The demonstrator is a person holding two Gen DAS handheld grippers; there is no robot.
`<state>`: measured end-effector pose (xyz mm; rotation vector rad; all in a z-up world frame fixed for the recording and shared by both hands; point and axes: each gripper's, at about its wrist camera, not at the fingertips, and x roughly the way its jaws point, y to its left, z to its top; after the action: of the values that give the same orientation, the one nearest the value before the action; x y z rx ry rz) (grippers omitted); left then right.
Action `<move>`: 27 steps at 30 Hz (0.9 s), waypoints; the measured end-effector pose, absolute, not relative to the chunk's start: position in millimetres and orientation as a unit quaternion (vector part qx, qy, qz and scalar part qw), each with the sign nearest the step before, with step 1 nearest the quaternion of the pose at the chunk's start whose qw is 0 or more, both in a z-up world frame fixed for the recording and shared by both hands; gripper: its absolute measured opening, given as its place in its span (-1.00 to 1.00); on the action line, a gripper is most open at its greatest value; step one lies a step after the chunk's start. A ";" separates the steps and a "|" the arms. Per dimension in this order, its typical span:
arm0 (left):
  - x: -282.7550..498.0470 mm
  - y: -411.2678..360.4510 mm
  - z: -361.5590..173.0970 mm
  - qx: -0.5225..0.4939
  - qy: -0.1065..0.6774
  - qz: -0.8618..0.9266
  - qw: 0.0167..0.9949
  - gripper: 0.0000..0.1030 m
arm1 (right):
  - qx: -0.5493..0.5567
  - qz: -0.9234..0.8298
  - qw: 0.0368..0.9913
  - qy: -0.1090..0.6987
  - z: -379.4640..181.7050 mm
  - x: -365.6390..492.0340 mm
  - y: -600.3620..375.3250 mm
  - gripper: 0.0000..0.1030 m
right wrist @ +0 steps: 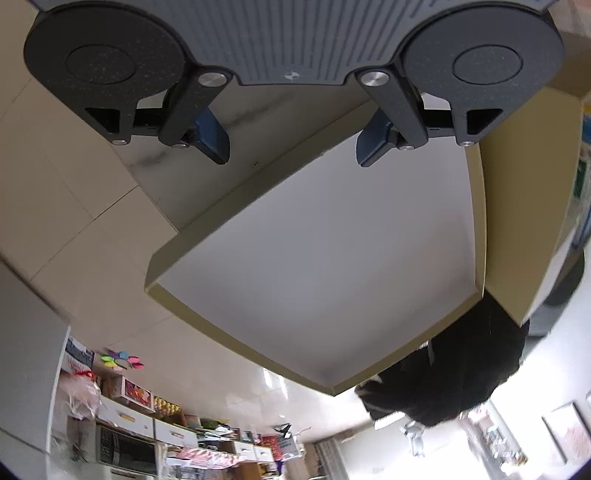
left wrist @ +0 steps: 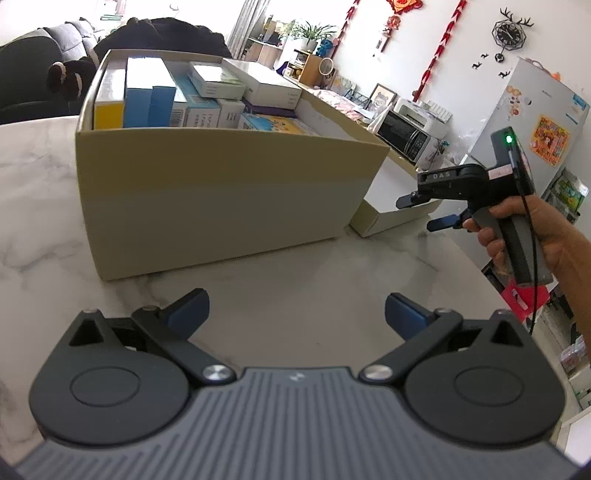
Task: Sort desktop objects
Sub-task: 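Move both tools toward the rim of the shallow tan lid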
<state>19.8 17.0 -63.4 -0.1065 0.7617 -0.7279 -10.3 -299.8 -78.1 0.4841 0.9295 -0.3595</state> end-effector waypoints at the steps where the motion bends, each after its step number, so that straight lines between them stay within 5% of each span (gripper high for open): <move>1: 20.9 15.7 -63.5 -0.050 0.363 -0.348 0.863 1.00 | 0.224 -0.169 0.850 0.445 -77.8 -9.8 -298.7 0.50; 27: 13.9 -36.3 -61.4 0.004 0.356 -0.388 0.850 1.00 | 0.200 -0.121 0.853 0.466 -80.6 -69.2 -276.4 0.47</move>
<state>13.9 -36.3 -61.4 0.0093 0.7506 -0.8167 -69.2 -276.4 -80.6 0.4214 0.9815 -0.2547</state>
